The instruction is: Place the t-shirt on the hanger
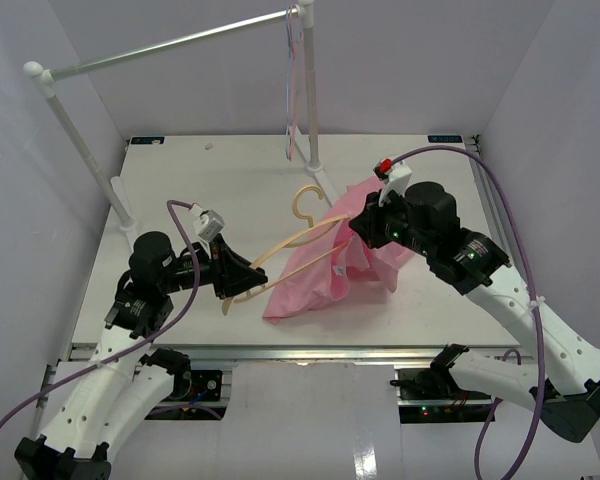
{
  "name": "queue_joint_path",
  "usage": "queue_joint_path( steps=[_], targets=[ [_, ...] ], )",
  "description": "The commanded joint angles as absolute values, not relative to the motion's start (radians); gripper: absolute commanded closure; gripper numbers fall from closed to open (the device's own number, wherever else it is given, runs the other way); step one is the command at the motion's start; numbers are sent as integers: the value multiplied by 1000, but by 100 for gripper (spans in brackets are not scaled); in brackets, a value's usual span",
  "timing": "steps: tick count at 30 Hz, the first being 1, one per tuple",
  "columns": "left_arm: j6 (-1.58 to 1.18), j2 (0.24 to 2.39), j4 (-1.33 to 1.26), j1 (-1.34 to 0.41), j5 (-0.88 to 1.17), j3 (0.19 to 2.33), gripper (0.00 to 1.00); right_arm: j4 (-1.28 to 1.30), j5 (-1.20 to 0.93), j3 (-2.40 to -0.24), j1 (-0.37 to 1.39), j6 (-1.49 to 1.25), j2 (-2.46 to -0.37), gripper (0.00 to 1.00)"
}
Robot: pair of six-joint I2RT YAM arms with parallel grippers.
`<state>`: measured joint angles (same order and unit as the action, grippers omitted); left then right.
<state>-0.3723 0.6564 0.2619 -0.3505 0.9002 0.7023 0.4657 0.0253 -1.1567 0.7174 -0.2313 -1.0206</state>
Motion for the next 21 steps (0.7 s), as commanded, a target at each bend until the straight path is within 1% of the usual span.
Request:
queue_joint_path(
  steps=[1, 5, 8, 13, 17, 21],
  targets=[
    [-420, 712, 33, -362, 964, 668, 100, 484, -54, -1229, 719, -192, -1052, 92],
    [-377, 757, 17, -381, 996, 648, 100, 503, -90, -1254, 719, -170, -1075, 92],
    [-358, 774, 10, -394, 965, 631, 100, 494, -116, -1262, 730, -175, -1087, 92],
    [-379, 796, -102, -415, 952, 606, 100, 472, -146, -1257, 760, -179, -1088, 92],
    [-412, 817, -184, -426, 998, 577, 100, 469, -160, -1249, 768, -169, -1090, 90],
    [-415, 821, -208, -428, 1031, 562, 100, 463, -162, -1238, 771, -161, -1082, 88]
  ],
)
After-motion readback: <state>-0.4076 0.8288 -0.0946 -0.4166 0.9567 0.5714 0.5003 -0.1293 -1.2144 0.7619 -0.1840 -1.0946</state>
